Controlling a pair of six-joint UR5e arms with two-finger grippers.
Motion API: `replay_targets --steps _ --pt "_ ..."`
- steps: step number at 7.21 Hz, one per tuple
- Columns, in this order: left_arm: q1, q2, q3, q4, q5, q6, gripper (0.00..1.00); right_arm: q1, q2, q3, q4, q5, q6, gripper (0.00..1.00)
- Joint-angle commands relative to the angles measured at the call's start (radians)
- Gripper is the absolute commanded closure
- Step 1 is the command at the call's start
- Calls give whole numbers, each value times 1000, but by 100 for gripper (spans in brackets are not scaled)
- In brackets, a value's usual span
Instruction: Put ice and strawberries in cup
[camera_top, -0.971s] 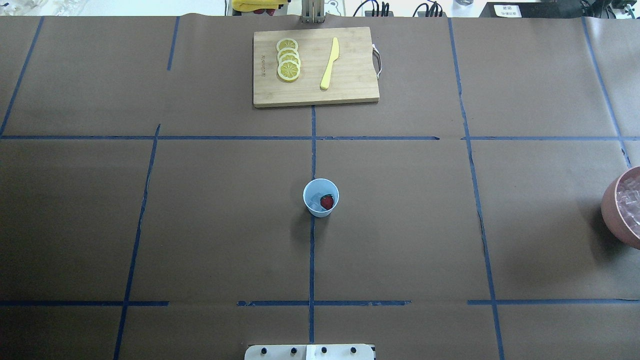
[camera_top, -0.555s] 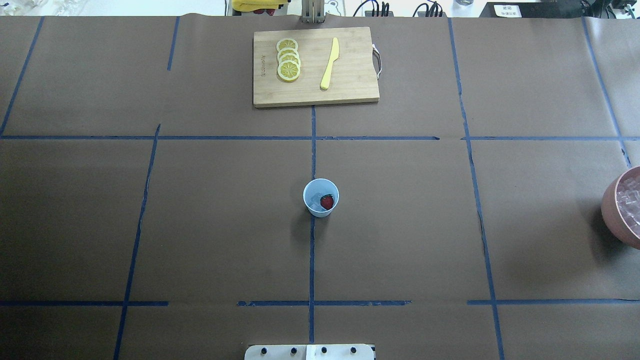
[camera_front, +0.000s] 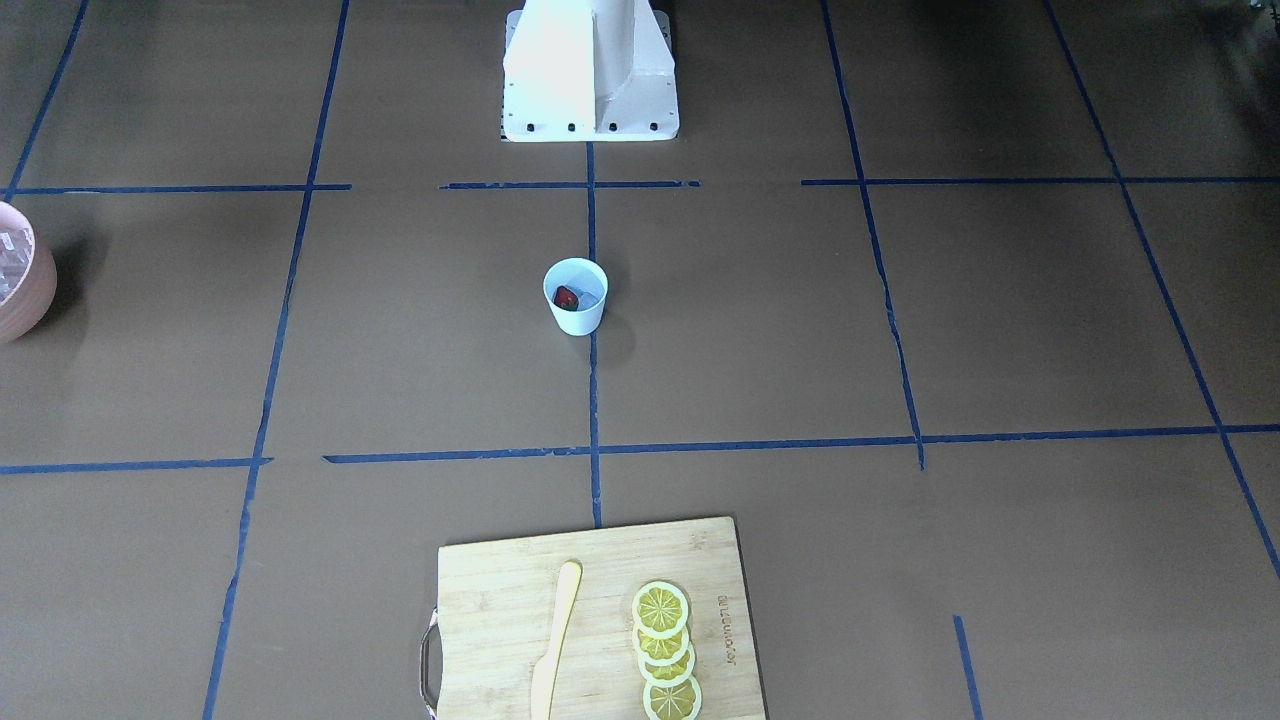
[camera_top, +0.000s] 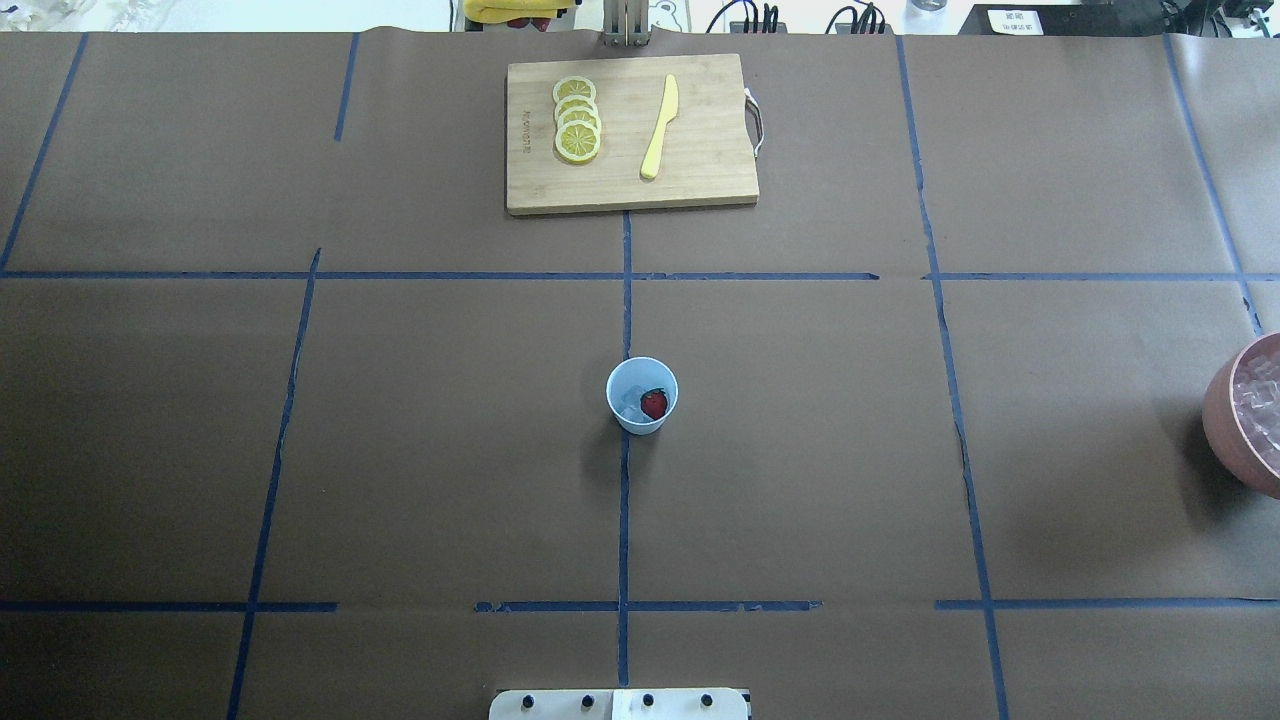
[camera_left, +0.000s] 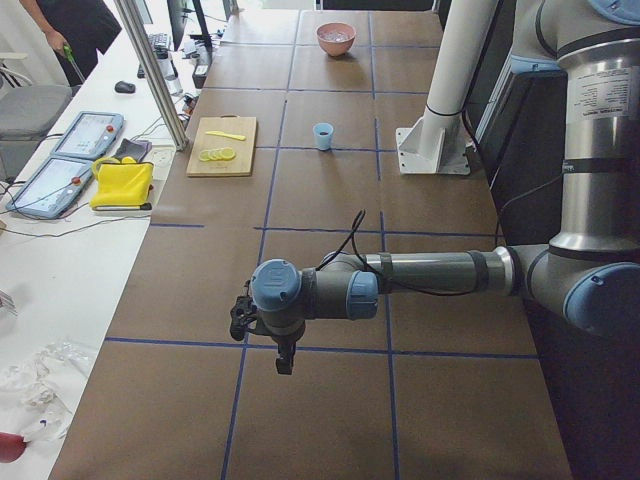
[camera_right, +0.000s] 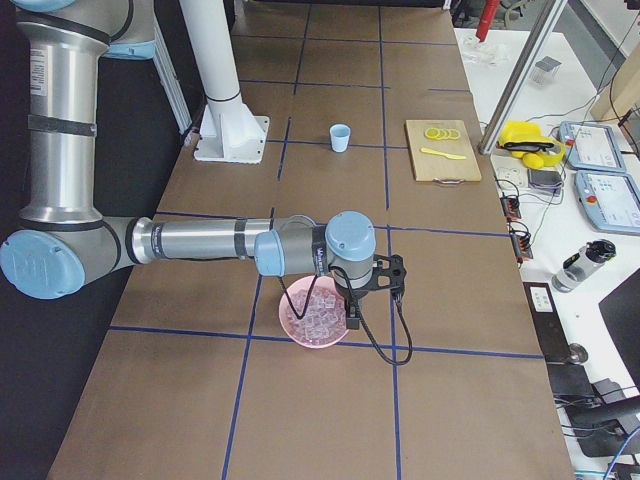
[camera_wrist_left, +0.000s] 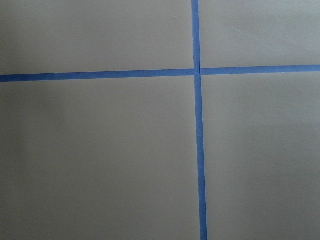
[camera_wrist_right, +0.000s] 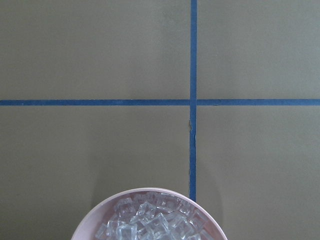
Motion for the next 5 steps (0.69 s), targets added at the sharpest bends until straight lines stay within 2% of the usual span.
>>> replay_targets --steps 1,4,5 --pt "0 0 0 -1 0 0 0 0 0 1 0 -7 0 1" --pt "0 0 -2 -3 0 0 0 0 -9 -5 0 -10 -3 1" --pt "0 0 -2 -3 0 0 0 0 -12 -5 0 -37 -6 1"
